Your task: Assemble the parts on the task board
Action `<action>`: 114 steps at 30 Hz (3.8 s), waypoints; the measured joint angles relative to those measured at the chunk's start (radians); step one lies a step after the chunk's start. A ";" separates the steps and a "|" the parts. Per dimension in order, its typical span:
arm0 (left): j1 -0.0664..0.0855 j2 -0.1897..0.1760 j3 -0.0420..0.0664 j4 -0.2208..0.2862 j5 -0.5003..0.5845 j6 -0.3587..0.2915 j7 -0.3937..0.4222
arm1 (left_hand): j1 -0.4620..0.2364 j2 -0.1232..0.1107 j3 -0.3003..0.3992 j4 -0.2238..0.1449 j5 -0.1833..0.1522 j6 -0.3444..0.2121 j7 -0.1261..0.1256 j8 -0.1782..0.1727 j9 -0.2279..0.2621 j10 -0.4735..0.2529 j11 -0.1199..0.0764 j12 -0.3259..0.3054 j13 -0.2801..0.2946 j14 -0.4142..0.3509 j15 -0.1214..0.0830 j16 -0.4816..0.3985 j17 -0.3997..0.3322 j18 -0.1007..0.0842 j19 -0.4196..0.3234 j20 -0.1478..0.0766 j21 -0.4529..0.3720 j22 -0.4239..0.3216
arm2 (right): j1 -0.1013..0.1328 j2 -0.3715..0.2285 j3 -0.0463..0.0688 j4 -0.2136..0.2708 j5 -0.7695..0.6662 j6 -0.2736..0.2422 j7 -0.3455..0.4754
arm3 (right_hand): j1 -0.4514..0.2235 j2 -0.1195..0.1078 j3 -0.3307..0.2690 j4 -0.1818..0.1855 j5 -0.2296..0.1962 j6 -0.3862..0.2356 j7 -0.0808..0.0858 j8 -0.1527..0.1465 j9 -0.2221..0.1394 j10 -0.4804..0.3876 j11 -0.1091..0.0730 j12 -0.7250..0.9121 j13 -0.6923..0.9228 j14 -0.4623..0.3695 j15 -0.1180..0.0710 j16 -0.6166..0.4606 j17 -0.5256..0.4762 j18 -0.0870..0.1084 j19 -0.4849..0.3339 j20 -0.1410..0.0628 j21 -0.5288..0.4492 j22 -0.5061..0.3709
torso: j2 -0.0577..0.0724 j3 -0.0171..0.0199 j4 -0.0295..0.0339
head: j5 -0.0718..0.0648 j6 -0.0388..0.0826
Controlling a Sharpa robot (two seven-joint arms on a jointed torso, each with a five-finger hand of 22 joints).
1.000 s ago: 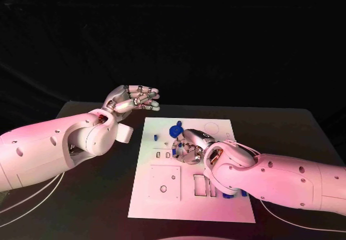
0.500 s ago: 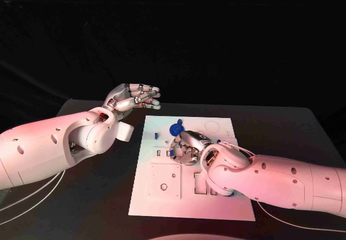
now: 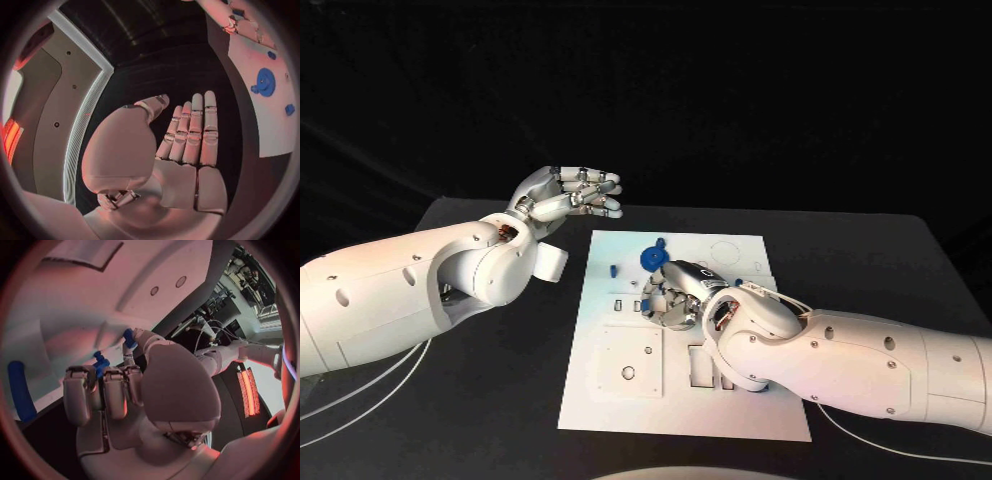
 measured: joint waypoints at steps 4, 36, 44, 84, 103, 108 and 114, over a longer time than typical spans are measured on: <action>0.000 0.000 0.000 0.000 0.000 0.001 -0.001 | 0.000 0.000 0.000 0.000 0.000 0.000 0.000 0.000 0.000 0.000 0.000 0.000 0.000 0.000 0.000 0.000 0.000 0.000 0.000 0.000 0.000 0.000 | 0.000 0.001 0.000 -0.001 -0.003 0.000 0.000 | -0.003 -0.003 0.000 0.000 0.000 0.000 0.000 0.000 0.022 0.000 0.000 0.000 0.000 0.000 0.000 0.000 0.000 0.000 0.000 0.000 0.000 0.000 | 0.000 0.0002 -0.0002 | 0.000 0.000; 0.000 -0.003 -0.001 -0.001 0.000 0.006 -0.006 | 0.000 0.000 0.000 0.000 0.000 0.000 0.000 0.000 0.000 0.000 0.000 0.000 0.000 0.000 0.000 0.000 0.001 0.000 0.000 0.000 0.000 0.000 | -0.001 -0.008 -0.001 0.000 -0.008 0.000 0.013 | -0.059 -0.059 -0.200 0.053 0.005 -0.143 0.047 -0.073 0.002 -0.003 0.039 -0.033 0.000 -0.002 0.031 0.000 0.000 0.000 0.000 0.026 -0.025 0.001 | 0.001 0.0012 0.0002 | 0.000 0.005; -0.001 -0.003 -0.002 -0.004 -0.013 0.007 -0.018 | -0.010 0.007 -0.003 -0.003 -0.005 0.000 0.000 -0.005 0.000 -0.004 0.004 0.000 0.000 0.008 -0.004 0.007 0.017 0.000 0.004 -0.003 0.016 0.002 | -0.001 -0.061 0.000 0.049 -0.003 -0.041 0.045 | -0.031 -0.031 -0.353 0.097 0.009 -0.146 0.050 -0.077 -0.006 -0.003 0.039 -0.033 0.000 0.002 0.034 0.000 0.000 0.000 0.000 0.025 -0.028 0.000 | 0.000 0.0022 -0.0002 | 0.001 0.006; 0.035 0.250 -0.017 -0.157 -0.782 0.444 -0.934 | -0.285 0.091 -0.287 0.190 -0.003 -0.053 -0.154 0.564 0.393 0.157 -0.168 1.100 0.877 0.393 -0.161 1.191 0.968 -0.039 0.261 -0.154 0.953 0.876 | 0.189 -0.373 0.006 0.127 0.434 -0.102 0.309 | 0.035 0.017 -0.316 0.090 0.009 -0.108 0.034 -0.044 0.002 -0.016 0.037 -0.048 -0.001 0.002 0.034 -0.008 0.000 0.000 0.000 0.025 -0.074 0.000 | -0.039 0.0236 -0.0072 | 0.019 -0.024; 0.040 0.316 -0.030 -0.216 -0.837 0.521 -1.001 | -0.290 0.095 -0.290 0.193 -0.003 -0.057 -0.150 0.564 0.396 0.150 -0.168 1.100 0.871 0.393 -0.161 1.191 0.968 -0.054 0.261 -0.154 0.957 0.878 | 0.190 -0.367 0.006 0.116 0.442 -0.094 0.300 | 0.032 0.013 -0.316 0.090 0.009 -0.108 0.034 -0.044 0.001 -0.016 0.037 -0.052 -0.001 0.002 0.034 -0.008 0.000 0.000 0.000 0.025 -0.074 0.000 | -0.037 0.0200 -0.0076 | 0.019 -0.031; 0.040 0.328 -0.032 -0.224 -0.841 0.531 -1.004 | -0.290 0.095 -0.291 0.192 -0.004 -0.059 -0.152 0.564 0.397 0.148 -0.166 1.100 0.870 0.393 -0.161 1.191 0.968 -0.054 0.261 -0.154 0.957 0.878 | 0.190 -0.365 0.006 0.113 0.442 -0.093 0.299 | 0.032 0.013 -0.316 0.090 0.009 -0.108 0.034 -0.044 0.001 -0.016 0.037 -0.052 -0.001 0.002 0.034 -0.008 0.000 0.000 0.000 0.025 -0.074 0.001 | -0.037 0.0203 -0.0082 | 0.019 -0.033; 0.040 0.337 -0.033 -0.234 -0.843 0.542 -1.004 | -0.290 0.095 -0.293 0.190 -0.004 -0.065 -0.150 0.564 0.400 0.146 -0.164 1.100 0.868 0.393 -0.161 1.191 0.968 -0.054 0.261 -0.154 0.957 0.878 | 0.190 -0.362 0.006 0.111 0.442 -0.092 0.298 | 0.032 0.013 -0.316 0.090 0.009 -0.108 0.034 -0.044 0.001 -0.016 0.037 -0.052 -0.001 0.002 0.034 -0.008 0.000 0.000 0.000 0.025 -0.074 0.001 | -0.036 0.0211 -0.0082 | 0.019 -0.036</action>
